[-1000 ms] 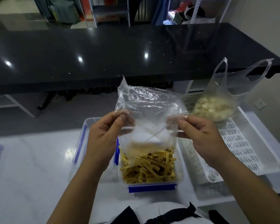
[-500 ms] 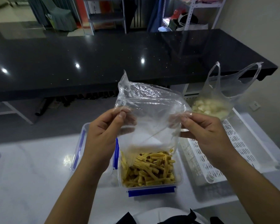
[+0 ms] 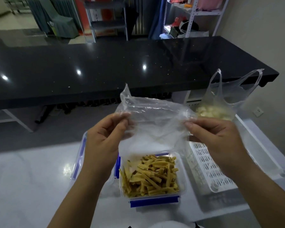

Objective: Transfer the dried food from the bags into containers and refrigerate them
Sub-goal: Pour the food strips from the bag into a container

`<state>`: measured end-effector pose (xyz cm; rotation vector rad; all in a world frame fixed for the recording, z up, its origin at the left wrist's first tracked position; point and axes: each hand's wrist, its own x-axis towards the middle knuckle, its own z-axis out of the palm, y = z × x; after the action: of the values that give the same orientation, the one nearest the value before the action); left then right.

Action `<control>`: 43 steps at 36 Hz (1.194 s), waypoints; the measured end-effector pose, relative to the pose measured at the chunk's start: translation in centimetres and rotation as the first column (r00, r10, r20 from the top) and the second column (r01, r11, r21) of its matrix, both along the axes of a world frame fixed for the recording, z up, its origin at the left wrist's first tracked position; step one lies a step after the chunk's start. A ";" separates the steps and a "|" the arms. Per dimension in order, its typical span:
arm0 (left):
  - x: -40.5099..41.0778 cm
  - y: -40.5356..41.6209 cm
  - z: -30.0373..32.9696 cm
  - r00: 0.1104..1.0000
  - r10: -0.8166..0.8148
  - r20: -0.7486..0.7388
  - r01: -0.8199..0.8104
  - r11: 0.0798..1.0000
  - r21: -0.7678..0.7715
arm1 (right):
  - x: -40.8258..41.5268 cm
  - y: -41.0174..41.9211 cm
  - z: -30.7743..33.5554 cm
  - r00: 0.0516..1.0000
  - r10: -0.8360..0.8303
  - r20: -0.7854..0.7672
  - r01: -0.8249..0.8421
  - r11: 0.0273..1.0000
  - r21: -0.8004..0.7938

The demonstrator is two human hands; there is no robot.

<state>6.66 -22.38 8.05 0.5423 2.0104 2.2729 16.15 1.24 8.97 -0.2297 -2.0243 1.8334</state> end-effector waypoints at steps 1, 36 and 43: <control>0.1 -0.2 0.2 1.000 -0.006 -0.026 0.006 1.000 0.007 | 0.2 0.2 0.4 1.000 0.003 -0.023 -0.002 1.000 0.028; 8.1 20.7 -8.5 0.801 -0.491 0.342 0.580 0.497 -0.645 | 12.2 20.7 -8.3 0.638 -0.446 0.628 0.245 0.890 0.384; 8.3 22.9 -8.8 0.875 -0.468 -0.124 0.156 0.516 -0.842 | 10.3 18.8 -9.7 0.822 -0.405 0.400 0.010 0.713 0.701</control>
<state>14.93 0.48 -0.78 1.1089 2.5177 0.8614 26.46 20.08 -0.71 -0.7928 -2.7475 0.8136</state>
